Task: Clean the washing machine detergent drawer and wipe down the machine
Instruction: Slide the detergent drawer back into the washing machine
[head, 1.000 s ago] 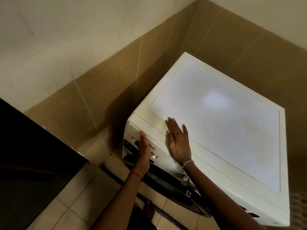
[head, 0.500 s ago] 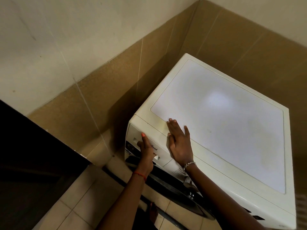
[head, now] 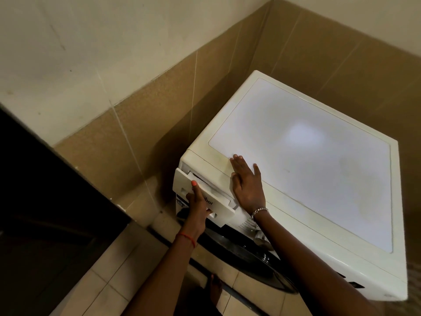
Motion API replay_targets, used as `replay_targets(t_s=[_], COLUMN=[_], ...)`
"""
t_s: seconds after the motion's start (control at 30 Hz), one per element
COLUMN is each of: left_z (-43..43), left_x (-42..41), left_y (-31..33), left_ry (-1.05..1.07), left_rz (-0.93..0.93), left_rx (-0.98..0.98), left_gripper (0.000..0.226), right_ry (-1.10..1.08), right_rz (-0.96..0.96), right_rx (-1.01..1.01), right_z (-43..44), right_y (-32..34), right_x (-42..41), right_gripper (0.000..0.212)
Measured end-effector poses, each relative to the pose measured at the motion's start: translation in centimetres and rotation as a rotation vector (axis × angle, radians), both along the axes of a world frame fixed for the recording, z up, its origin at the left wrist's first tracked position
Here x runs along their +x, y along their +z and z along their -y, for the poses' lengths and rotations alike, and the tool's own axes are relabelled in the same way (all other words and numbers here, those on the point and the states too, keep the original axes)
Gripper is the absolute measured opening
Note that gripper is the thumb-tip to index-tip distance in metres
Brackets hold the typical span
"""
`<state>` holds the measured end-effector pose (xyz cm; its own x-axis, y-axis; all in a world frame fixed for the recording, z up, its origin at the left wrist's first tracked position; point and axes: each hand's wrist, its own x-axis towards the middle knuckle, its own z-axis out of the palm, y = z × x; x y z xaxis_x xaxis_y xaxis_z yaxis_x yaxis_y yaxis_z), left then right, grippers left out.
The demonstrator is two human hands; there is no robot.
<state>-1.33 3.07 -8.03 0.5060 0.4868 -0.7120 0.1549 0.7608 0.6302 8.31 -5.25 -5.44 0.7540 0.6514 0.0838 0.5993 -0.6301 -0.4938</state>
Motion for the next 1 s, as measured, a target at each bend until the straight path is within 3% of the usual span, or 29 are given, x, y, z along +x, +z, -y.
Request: replay_targets(t_s=[0.6,1.0], left_z=[-0.3,-0.1], left_x=[-10.5,-12.7], left_y=[-1.6,-1.6], left_ry=[-0.073,-0.024], left_rz=[0.078,0.087], left_rx=[-0.010,-0.058], left_gripper=[0.062,0.057], right_ry=[-0.002,0.007], right_rz=[0.081,0.087], right_rx=[-0.059,-0.053], right_z=[-0.2,-0.1], right_y=[-0.4,-0.5], right_x=[0.0,0.1], right_gripper=[0.059,0.060])
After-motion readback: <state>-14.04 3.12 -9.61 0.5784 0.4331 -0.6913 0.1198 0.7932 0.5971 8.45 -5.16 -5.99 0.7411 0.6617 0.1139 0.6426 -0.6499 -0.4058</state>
